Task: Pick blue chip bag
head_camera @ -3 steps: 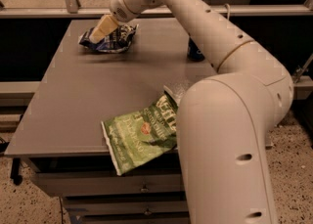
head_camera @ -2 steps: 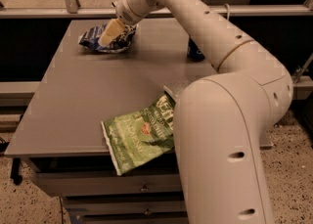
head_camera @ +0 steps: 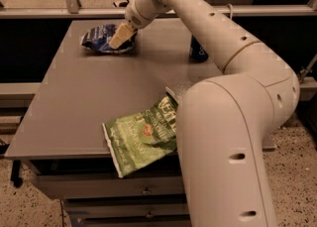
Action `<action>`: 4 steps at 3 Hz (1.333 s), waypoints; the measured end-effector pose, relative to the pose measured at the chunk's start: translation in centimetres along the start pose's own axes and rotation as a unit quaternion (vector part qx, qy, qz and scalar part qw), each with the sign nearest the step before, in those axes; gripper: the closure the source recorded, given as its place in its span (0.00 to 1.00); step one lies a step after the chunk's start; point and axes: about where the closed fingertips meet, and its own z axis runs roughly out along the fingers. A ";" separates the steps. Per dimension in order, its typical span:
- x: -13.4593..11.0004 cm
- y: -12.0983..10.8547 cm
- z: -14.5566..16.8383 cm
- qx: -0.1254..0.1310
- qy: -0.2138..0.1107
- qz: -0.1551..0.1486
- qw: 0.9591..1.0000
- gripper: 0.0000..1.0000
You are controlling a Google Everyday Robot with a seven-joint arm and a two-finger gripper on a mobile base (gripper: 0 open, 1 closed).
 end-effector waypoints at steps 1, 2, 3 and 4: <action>0.3 0.1 -0.3 0.001 0.001 -0.002 1.000 0.41; -0.2 0.2 -1.4 0.006 -0.007 -0.004 1.000 0.64; -2.1 0.3 -3.9 0.022 -0.036 -0.017 0.999 0.88; -4.6 0.0 -7.0 0.043 -0.081 -0.027 0.995 1.00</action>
Offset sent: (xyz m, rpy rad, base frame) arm -0.0160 -0.0165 0.0302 0.0288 -0.0498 -0.0069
